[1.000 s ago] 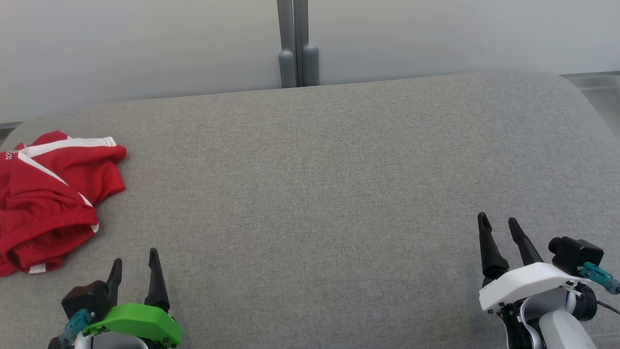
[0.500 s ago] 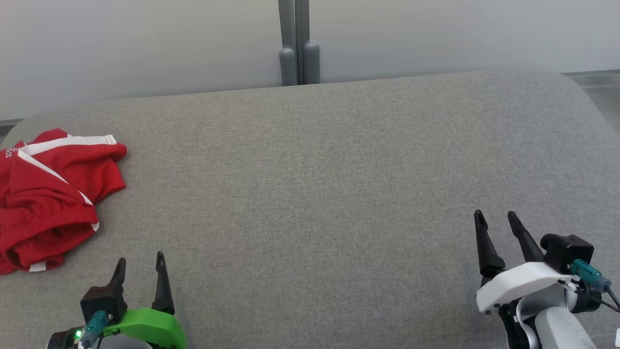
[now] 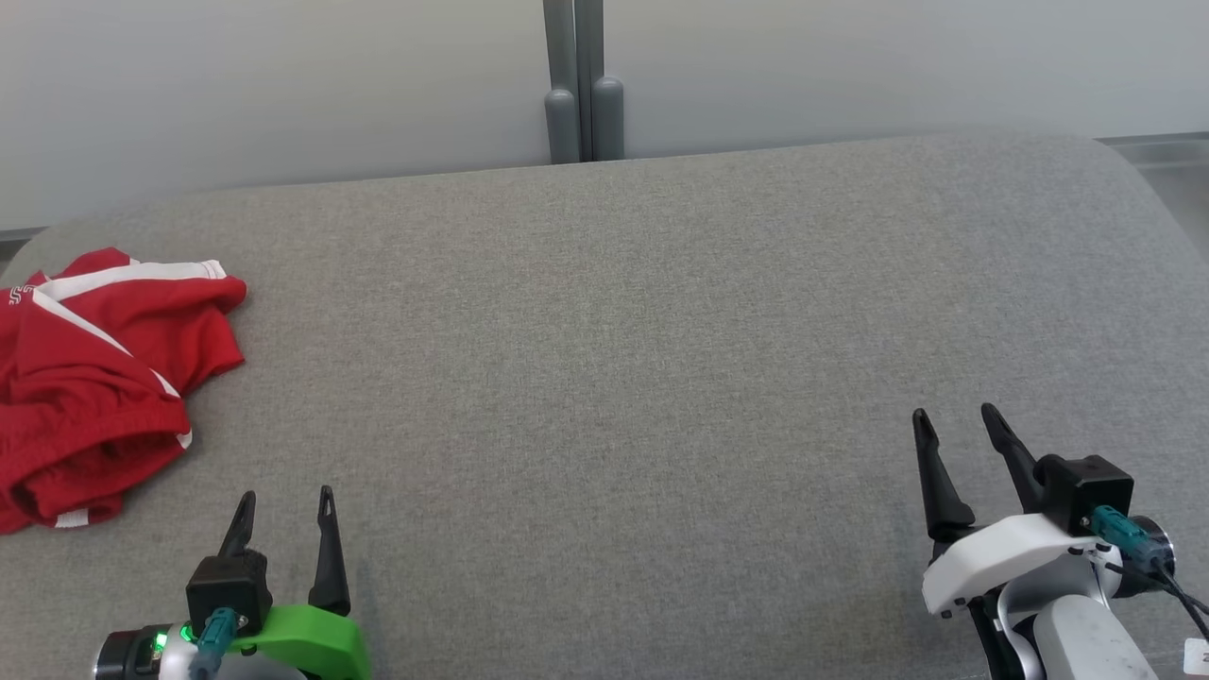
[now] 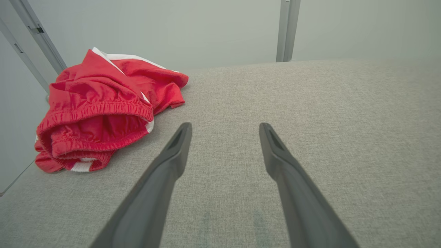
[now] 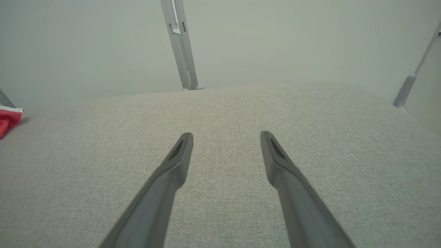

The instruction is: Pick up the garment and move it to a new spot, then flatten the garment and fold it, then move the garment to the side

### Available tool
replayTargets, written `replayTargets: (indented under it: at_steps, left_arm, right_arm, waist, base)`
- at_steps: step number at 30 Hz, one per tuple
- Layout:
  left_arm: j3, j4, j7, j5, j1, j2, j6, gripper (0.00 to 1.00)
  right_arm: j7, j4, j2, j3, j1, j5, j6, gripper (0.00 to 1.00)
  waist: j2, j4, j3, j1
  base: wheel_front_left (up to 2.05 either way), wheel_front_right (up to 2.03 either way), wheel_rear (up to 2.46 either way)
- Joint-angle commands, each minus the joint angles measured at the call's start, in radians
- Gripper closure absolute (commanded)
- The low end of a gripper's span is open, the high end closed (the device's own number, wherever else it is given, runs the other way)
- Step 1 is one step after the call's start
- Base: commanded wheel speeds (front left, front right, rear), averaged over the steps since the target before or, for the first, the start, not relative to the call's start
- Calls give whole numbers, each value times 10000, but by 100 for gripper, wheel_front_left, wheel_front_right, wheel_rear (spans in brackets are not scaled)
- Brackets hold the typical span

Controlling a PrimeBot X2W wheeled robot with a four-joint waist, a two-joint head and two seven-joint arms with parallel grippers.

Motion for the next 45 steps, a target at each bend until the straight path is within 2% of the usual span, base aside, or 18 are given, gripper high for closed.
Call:
replayTargets:
  at_steps: [1,17,22,26,29,30,36,41,43,45]
  left_arm:
    - [-6,-42,-67,200,56,80,-6,0]
    - [122,77,-341,1379,182,-26,117,0]
    - [159,132,-315,1266,96,-125,114,0]
    - [404,211,-302,1107,51,-217,135,0]
    - [574,299,-302,1035,61,-313,121,0]
    - [574,299,-302,1035,61,-313,121,0]
    - [1034,449,-301,944,309,-383,27,0]
    - [1485,659,-301,803,560,-462,-1,0]
    - [1888,663,-301,605,822,-553,34,0]
    - [2145,631,-302,454,938,-643,-22,0]
  right_arm:
    - [-61,-29,-56,38,-112,-177,3,0]
    - [-375,7,-39,-204,14,-1418,2,0]
    - [-364,4,-141,-204,164,-1382,2,0]
    - [-363,-54,-289,273,62,-1332,2,0]
    - [-363,-34,-334,650,-89,-1290,1,0]
    - [-363,-34,-334,650,-89,-1290,1,0]
    - [-363,263,-392,1540,-416,-1044,1,0]
    - [-364,601,-485,2461,-741,-824,1,0]
    - [-363,740,-443,2991,-1049,-695,-1,0]
    - [-363,846,-468,3278,-1218,-606,-1,0]
  waist:
    - [0,-5,1,0]
    - [0,13,84,0]
    - [0,359,89,0]
    - [0,1095,137,0]
    - [0,1907,155,0]
    - [0,1907,155,0]
    - [0,3776,181,0]
    - [0,5078,167,0]
    - [0,5406,284,0]
    - [0,5459,388,0]
  base:
    - [0,0,0]
    - [0,0,0]
    - [0,0,0]
    - [0,0,0]
    - [0,0,0]
    - [0,0,0]
    - [0,0,0]
    - [0,0,0]
    - [0,0,0]
    - [0,0,0]
